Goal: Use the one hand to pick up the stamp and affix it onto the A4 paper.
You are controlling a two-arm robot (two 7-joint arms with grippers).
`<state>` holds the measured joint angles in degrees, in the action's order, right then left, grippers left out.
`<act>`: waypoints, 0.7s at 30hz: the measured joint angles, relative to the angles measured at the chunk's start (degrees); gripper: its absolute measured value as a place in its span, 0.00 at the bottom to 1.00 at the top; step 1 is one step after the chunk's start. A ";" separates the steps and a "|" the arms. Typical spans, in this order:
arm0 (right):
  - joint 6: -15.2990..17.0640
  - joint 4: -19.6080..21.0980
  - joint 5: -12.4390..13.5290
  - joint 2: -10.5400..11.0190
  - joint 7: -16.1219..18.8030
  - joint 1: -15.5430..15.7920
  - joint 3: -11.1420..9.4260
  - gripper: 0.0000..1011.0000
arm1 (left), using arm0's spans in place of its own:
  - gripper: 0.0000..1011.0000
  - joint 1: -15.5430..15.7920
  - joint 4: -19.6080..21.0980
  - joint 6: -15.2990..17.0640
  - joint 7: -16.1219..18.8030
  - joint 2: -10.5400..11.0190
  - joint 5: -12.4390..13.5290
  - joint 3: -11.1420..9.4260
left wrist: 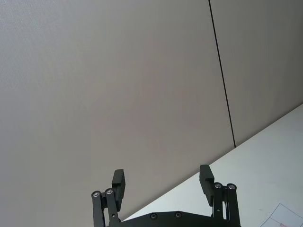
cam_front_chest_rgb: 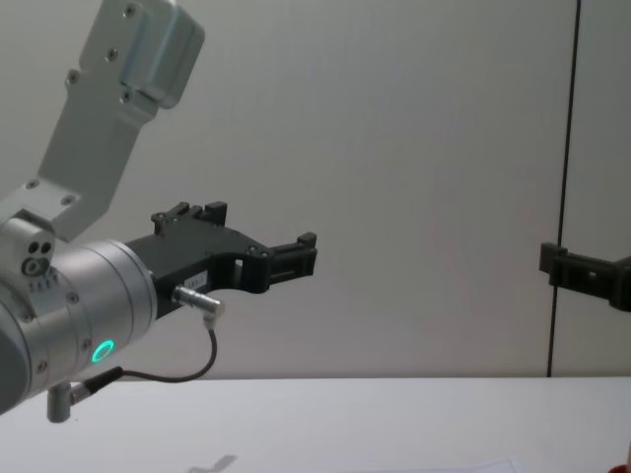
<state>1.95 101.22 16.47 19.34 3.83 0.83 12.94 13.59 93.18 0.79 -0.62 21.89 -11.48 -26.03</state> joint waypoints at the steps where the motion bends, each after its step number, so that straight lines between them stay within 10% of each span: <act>1: 0.00 0.00 0.00 0.00 0.00 0.00 0.00 0.99 | 0.99 0.00 0.00 0.00 0.00 0.00 0.00 0.00; 21: 0.00 0.01 0.00 0.00 0.00 0.01 0.00 0.99 | 0.99 0.00 0.00 0.00 0.00 0.00 0.00 0.00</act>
<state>1.95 101.23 16.47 19.33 3.83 0.84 12.94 13.59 93.17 0.80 -0.62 21.89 -11.48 -26.03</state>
